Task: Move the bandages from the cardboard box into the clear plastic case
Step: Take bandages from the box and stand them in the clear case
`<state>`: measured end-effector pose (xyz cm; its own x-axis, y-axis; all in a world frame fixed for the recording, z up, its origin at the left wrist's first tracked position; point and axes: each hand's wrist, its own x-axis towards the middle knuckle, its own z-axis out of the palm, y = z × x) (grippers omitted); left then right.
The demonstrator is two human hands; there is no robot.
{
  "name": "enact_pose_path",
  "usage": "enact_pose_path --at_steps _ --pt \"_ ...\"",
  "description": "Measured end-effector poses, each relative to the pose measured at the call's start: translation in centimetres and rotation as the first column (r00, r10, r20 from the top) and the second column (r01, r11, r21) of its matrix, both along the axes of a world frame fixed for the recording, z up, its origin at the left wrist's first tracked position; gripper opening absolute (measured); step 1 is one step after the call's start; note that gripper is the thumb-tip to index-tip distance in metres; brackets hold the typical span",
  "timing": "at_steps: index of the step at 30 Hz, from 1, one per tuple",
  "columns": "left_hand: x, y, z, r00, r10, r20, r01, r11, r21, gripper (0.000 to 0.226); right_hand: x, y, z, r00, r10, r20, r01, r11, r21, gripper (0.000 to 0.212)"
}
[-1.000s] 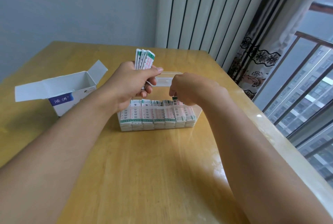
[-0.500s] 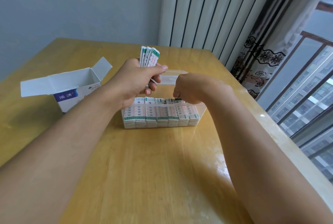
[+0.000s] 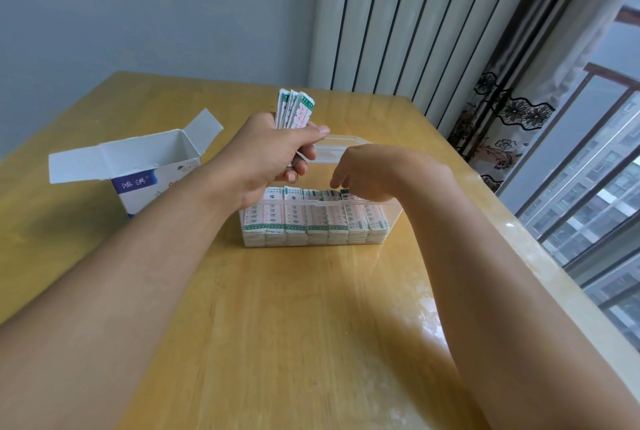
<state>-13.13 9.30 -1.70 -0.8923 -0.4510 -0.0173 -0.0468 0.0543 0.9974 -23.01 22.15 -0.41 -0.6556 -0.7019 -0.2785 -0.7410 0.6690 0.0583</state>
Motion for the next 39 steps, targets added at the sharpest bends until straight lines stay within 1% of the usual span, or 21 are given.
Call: enact_pose_path --at_steps 3,5,7,8,9,10,11,12,14,15,16,17,19,20,22,24,27,30,34,36,39 --pt "0.1 0.0 0.1 1.000 -0.001 0.003 0.001 1.000 0.002 0.023 -0.2 -0.1 -0.1 0.999 -0.024 -0.032 0.024 1.000 0.009 0.034" --pt "0.1 0.1 0.1 1.000 -0.003 0.004 0.003 1.000 0.001 0.021 -0.2 -0.1 -0.2 0.998 -0.024 -0.051 0.025 1.000 0.019 0.032" --pt "0.2 0.1 0.2 1.000 -0.003 0.002 0.003 1.000 0.002 0.020 -0.1 -0.1 0.0 0.999 -0.007 -0.040 0.009 1.000 0.028 0.035" --pt "0.2 0.1 0.1 1.000 0.000 -0.001 0.000 1.000 0.007 0.020 0.0 0.0 0.3 1.000 0.005 -0.025 -0.004 1.000 0.021 0.041" --pt "0.2 0.0 0.2 1.000 0.001 -0.005 -0.001 1.000 0.014 0.018 0.0 0.2 0.7 1.000 0.017 -0.017 -0.017 1.000 -0.014 0.046" --pt "0.2 0.0 0.2 1.000 -0.002 -0.007 0.002 1.000 0.026 0.016 0.0 0.6 1.3 1.000 0.018 -0.013 -0.020 0.996 -0.089 0.049" --pt "0.3 0.0 0.4 1.000 -0.009 -0.008 0.010 0.999 0.043 0.013 -0.1 1.0 2.1 1.000 0.006 -0.015 -0.008 0.979 -0.202 0.047" --pt "0.3 0.0 0.5 1.000 -0.018 -0.008 0.019 0.998 0.066 0.011 -0.3 1.4 2.9 1.000 -0.015 -0.025 0.005 0.943 -0.334 0.043" --pt "0.4 -0.1 0.8 0.999 -0.044 0.006 0.043 0.991 0.124 0.015 -0.6 2.2 4.0 0.999 -0.048 -0.015 0.030 0.810 -0.586 0.032" --pt "0.5 -0.1 0.9 0.998 -0.070 0.012 0.067 0.986 0.155 0.018 -0.5 2.3 4.3 0.999 -0.042 0.007 0.036 0.740 -0.672 0.028" --pt "0.6 -0.1 1.0 0.995 -0.102 0.010 0.099 0.977 0.190 0.021 -0.3 2.3 4.4 0.999 -0.019 0.031 0.036 0.688 -0.725 0.027" --pt "0.7 -0.1 1.1 0.991 -0.136 0.001 0.133 0.965 0.225 0.024 -0.1 2.2 4.3 0.999 0.009 0.048 0.030 0.659 -0.751 0.031" --pt "0.8 0.0 1.3 0.983 -0.181 -0.030 0.182 0.944 0.276 0.026 0.2 1.8 4.0 0.996 0.052 0.071 0.022 0.638 -0.770 0.039" --pt "1.0 0.1 1.3 0.980 -0.197 -0.040 0.200 0.936 0.288 0.025 0.3 1.7 3.7 0.995 0.059 0.086 0.030 0.628 -0.778 0.039" --pt "1.1 0.3 1.3 0.971 -0.235 -0.047 0.239 0.928 0.287 0.022 0.0 1.5 3.2 0.994 0.041 0.102 0.056 0.612 -0.789 0.031" --pt "1.3 0.4 1.2 0.963 -0.266 -0.052 0.269 0.921 0.280 0.023 -0.5 1.6 2.8 0.994 0.023 0.107 0.076 0.566 -0.821 0.023" --pt "1.3 0.4 1.5 0.968 -0.240 -0.067 0.249 0.925 0.288 0.022 -1.1 1.8 3.0 0.990 0.016 0.139 0.113 0.488 -0.865 0.022" --pt "1.4 0.3 1.8 0.976 -0.210 -0.059 0.217 0.919 0.329 0.020 -1.1 1.9 3.1 0.990 0.023 0.138 0.109 0.491 -0.864 0.023" --pt "1.5 0.2 1.9 0.981 -0.190 -0.048 0.193 0.892 0.408 0.028 -1.0 2.0 3.2 0.987 0.013 0.162 0.133 0.505 -0.853 0.019" --pt "1.5 0.2 1.9 0.983 -0.180 -0.045 0.183 0.899 0.397 0.026 -1.0 2.0 3.2 0.980 0.019 0.197 0.161 0.502 -0.850 0.021" --pt "1.6 0.5 1.9 0.984 -0.170 -0.044 0.174 0.913 0.369 0.023 -0.7 2.1 3.1 0.955 0.074 0.287 0.218 0.478 -0.851 0.023"
